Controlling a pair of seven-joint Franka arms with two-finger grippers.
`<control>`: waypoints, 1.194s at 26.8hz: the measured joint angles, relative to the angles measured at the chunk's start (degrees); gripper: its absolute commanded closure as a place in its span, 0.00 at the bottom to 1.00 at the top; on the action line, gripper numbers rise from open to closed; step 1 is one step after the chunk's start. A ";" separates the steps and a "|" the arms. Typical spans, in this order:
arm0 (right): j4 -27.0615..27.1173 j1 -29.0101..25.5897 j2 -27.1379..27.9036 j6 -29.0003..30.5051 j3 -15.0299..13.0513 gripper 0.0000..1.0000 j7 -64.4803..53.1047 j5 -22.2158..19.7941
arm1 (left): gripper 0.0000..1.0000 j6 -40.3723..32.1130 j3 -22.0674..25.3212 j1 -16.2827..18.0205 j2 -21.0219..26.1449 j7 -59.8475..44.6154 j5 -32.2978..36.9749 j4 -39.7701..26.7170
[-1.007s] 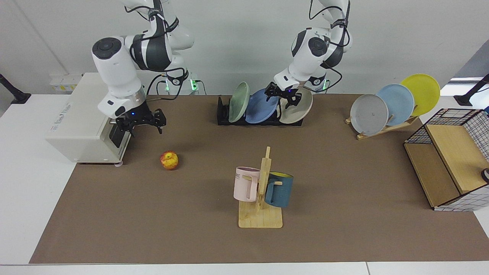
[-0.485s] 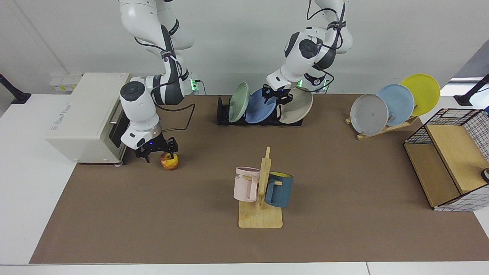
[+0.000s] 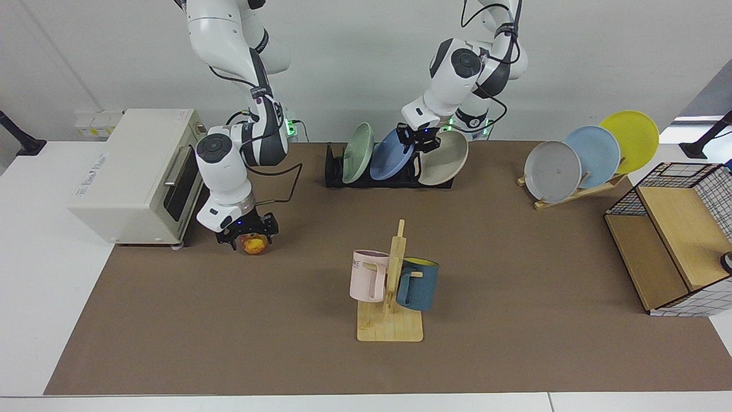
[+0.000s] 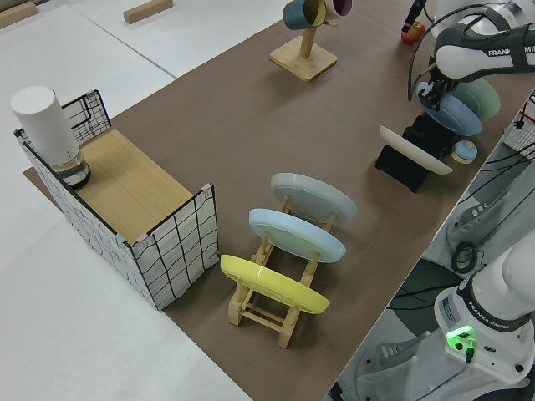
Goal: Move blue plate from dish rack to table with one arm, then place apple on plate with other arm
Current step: 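Lift the blue plate with the left gripper while the right gripper grasps the apple, then lower the blue plate onto the table center with the left gripper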
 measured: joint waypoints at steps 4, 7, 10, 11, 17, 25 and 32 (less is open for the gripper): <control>-0.70 -0.06 0.21 0.00 -0.20 0.00 -0.02 0.00 | 1.00 -5.95 0.36 4.24 -0.34 -0.01 4.42 4.58; -1.21 -0.16 0.25 0.00 -0.29 0.09 -0.08 0.00 | 1.00 -6.74 0.53 8.12 -0.15 0.46 4.69 7.10; -1.74 -0.28 0.26 0.00 -0.31 0.84 -0.12 0.00 | 1.00 -6.53 0.71 10.43 0.94 0.88 4.69 9.15; -1.88 -0.31 0.26 0.00 -0.31 1.00 -0.16 0.00 | 1.00 -6.23 0.78 10.83 1.52 0.88 4.69 9.91; -2.14 -0.38 0.14 -0.34 -0.32 1.00 -0.17 0.50 | 1.00 -0.79 0.76 13.70 5.64 0.60 0.29 13.01; 0.13 0.38 -0.72 -2.15 -0.10 1.00 -0.09 1.44 | 1.00 5.64 0.75 17.81 11.63 4.59 -11.63 13.58; 3.16 1.08 -2.93 -4.45 -0.09 1.00 3.11 1.82 | 1.00 14.75 -1.56 17.68 20.24 8.27 -17.59 14.58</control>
